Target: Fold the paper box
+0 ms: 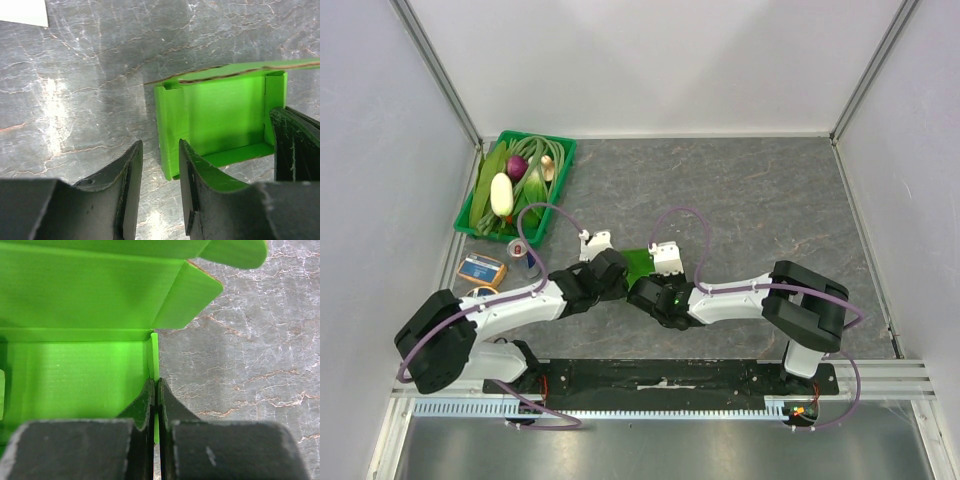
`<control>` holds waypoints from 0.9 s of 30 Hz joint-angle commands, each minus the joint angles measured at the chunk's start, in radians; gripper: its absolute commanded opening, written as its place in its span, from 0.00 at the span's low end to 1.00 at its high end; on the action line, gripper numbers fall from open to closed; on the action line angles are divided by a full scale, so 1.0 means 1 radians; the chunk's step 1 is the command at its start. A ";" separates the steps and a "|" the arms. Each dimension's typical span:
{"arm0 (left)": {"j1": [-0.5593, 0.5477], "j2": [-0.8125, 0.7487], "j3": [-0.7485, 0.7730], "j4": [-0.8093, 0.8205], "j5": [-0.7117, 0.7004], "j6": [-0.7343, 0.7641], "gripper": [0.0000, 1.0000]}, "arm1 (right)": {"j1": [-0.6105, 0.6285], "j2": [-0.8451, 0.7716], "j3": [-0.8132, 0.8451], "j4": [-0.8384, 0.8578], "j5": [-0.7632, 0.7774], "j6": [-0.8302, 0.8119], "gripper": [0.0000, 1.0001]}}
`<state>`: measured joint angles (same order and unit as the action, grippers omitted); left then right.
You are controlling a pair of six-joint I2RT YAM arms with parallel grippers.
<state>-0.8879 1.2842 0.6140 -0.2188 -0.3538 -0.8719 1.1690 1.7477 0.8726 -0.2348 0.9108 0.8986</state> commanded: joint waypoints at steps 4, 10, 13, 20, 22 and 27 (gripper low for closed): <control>0.030 0.069 0.049 -0.013 0.018 0.060 0.36 | -0.015 0.038 -0.058 -0.018 -0.159 0.019 0.00; 0.023 0.164 0.098 0.001 0.012 0.076 0.33 | -0.017 0.033 -0.058 -0.014 -0.167 0.017 0.00; 0.010 0.197 0.118 -0.023 -0.014 0.076 0.29 | -0.015 0.029 -0.057 -0.012 -0.170 0.016 0.00; -0.051 0.326 0.211 -0.254 -0.184 0.031 0.02 | -0.017 0.021 -0.064 -0.003 -0.187 0.046 0.00; -0.078 0.418 0.327 -0.377 -0.262 -0.011 0.02 | -0.014 0.010 -0.079 -0.017 -0.179 0.115 0.00; -0.148 0.723 0.533 -0.686 -0.396 -0.199 0.02 | -0.009 -0.065 -0.145 -0.026 -0.118 0.229 0.00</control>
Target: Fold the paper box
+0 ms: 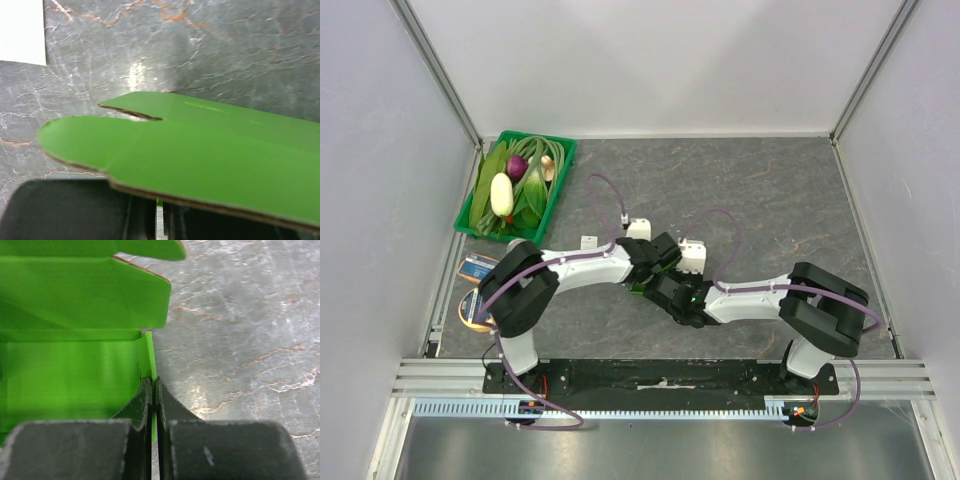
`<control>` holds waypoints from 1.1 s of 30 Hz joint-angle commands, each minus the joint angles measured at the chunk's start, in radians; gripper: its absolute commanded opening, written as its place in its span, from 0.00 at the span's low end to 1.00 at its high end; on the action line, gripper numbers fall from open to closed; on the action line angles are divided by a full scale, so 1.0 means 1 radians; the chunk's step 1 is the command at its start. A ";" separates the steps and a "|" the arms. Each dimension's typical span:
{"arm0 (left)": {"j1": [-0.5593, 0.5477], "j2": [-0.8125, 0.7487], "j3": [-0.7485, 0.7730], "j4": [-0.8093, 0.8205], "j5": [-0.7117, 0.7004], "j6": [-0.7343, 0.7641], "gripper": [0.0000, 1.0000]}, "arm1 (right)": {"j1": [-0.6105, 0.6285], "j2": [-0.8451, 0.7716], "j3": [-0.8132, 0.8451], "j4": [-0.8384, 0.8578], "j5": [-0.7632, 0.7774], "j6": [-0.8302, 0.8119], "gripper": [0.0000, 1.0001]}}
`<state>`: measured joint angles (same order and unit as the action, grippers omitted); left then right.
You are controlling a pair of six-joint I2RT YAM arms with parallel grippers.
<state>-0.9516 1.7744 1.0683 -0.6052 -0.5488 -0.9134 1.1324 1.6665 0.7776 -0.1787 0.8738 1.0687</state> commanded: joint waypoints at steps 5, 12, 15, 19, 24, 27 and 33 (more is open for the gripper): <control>-0.095 0.209 0.045 -0.188 -0.142 -0.102 0.02 | 0.027 0.004 -0.054 -0.077 -0.059 0.048 0.00; -0.093 0.050 -0.060 -0.015 -0.054 -0.030 0.10 | 0.000 0.022 -0.054 -0.073 -0.058 -0.001 0.02; -0.082 -0.053 -0.128 0.085 -0.004 0.001 0.29 | -0.014 0.016 -0.055 -0.062 -0.070 -0.042 0.06; -0.050 -0.167 -0.185 0.151 0.068 0.027 0.41 | -0.017 0.012 -0.060 -0.050 -0.085 -0.082 0.10; -0.018 -0.328 -0.255 0.189 0.118 0.037 0.52 | -0.017 0.025 -0.054 -0.054 -0.093 -0.108 0.13; 0.005 -0.443 -0.301 0.200 0.138 0.053 0.56 | -0.017 0.018 -0.043 -0.059 -0.107 -0.131 0.18; 0.079 -0.607 -0.367 0.219 0.229 0.093 0.61 | -0.016 -0.049 -0.031 -0.057 -0.153 -0.184 0.30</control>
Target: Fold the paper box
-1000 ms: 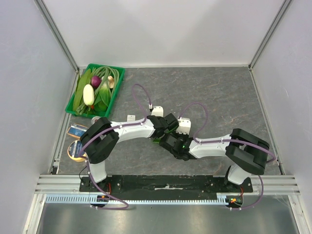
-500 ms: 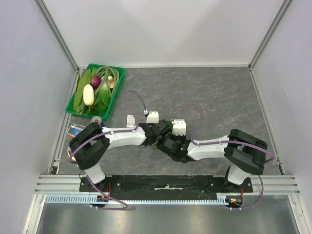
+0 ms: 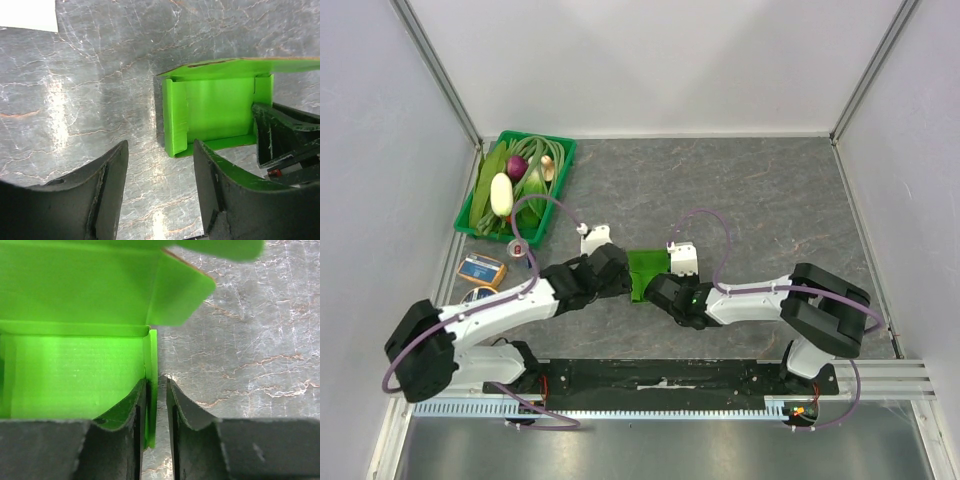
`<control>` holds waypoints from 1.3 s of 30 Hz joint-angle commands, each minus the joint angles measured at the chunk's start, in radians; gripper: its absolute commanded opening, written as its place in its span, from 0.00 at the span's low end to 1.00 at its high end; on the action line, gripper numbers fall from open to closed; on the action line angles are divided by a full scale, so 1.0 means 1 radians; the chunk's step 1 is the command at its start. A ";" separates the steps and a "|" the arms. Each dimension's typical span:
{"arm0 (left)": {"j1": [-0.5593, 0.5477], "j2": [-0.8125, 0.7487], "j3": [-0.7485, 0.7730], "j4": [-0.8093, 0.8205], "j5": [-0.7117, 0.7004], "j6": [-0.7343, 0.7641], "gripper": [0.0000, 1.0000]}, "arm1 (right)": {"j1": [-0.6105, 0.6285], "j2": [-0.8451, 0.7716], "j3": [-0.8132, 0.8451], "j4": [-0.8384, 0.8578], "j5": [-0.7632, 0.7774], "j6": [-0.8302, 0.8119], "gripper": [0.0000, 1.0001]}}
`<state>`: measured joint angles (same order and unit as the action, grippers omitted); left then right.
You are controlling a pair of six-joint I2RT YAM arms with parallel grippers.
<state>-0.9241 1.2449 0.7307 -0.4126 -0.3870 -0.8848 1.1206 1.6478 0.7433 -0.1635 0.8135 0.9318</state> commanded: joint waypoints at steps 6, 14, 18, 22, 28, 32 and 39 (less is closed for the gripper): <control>0.119 -0.160 -0.079 0.018 0.094 0.092 0.57 | -0.005 -0.110 0.033 -0.122 -0.112 -0.091 0.62; 0.131 -0.047 -0.054 0.100 0.200 0.156 0.54 | -0.018 -0.273 -0.005 -0.079 -0.233 -0.177 0.82; 0.131 0.005 -0.036 0.118 0.217 0.167 0.47 | -0.047 -0.390 -0.042 -0.068 -0.284 -0.182 0.77; 0.126 0.060 -0.011 0.135 0.228 0.162 0.44 | -0.079 -0.416 -0.116 -0.019 -0.292 -0.172 0.59; 0.088 0.160 0.051 0.100 0.172 0.162 0.41 | -0.088 -0.342 -0.125 0.087 -0.344 -0.200 0.46; 0.080 0.208 0.065 0.090 0.155 0.159 0.40 | -0.087 -0.267 -0.108 0.116 -0.343 -0.215 0.48; 0.071 0.255 0.079 0.087 0.149 0.153 0.27 | -0.088 -0.218 -0.102 0.137 -0.329 -0.215 0.37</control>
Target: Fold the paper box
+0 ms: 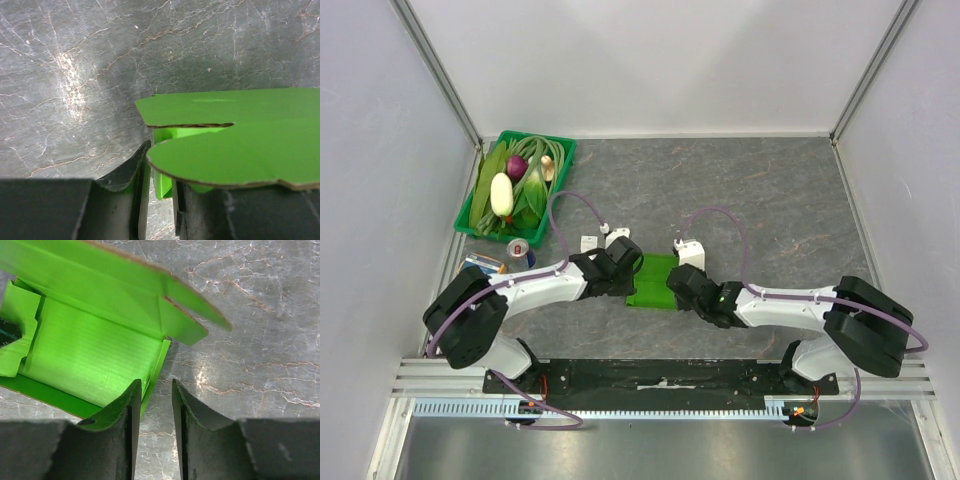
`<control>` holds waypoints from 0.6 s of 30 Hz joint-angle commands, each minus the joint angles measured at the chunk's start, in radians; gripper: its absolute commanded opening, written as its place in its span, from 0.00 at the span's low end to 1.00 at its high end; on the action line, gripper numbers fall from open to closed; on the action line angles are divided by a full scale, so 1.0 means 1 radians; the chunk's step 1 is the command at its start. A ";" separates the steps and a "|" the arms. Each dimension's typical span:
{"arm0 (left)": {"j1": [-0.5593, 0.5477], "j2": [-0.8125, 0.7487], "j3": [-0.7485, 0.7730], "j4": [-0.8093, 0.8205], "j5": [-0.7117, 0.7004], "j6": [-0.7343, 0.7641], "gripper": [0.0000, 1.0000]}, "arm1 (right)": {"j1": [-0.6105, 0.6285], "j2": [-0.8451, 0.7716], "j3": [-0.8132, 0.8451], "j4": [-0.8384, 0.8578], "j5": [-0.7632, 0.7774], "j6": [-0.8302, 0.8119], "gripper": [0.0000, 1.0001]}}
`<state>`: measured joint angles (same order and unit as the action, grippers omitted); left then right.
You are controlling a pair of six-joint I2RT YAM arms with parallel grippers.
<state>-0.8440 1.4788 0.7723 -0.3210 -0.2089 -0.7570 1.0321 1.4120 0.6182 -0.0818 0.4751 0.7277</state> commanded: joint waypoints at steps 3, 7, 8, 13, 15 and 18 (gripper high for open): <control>-0.023 0.037 0.044 -0.012 -0.032 0.019 0.26 | 0.002 0.047 0.029 0.059 0.010 -0.005 0.33; -0.040 0.038 0.044 -0.020 -0.040 0.010 0.22 | 0.002 0.070 0.028 0.071 0.002 0.003 0.21; -0.046 0.041 0.045 -0.027 -0.050 0.007 0.17 | 0.000 0.071 0.026 0.074 -0.003 0.006 0.19; -0.069 0.107 0.096 -0.088 -0.107 0.010 0.05 | 0.012 0.097 0.040 0.097 -0.007 0.007 0.04; -0.093 0.159 0.143 -0.151 -0.165 0.005 0.02 | 0.020 0.107 0.049 0.096 -0.003 0.018 0.00; -0.150 0.253 0.249 -0.356 -0.323 -0.065 0.02 | 0.035 0.123 0.051 0.083 0.040 0.086 0.00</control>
<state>-0.9337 1.6127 0.9104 -0.4690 -0.3431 -0.7666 1.0325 1.5051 0.6388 -0.0166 0.5205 0.7551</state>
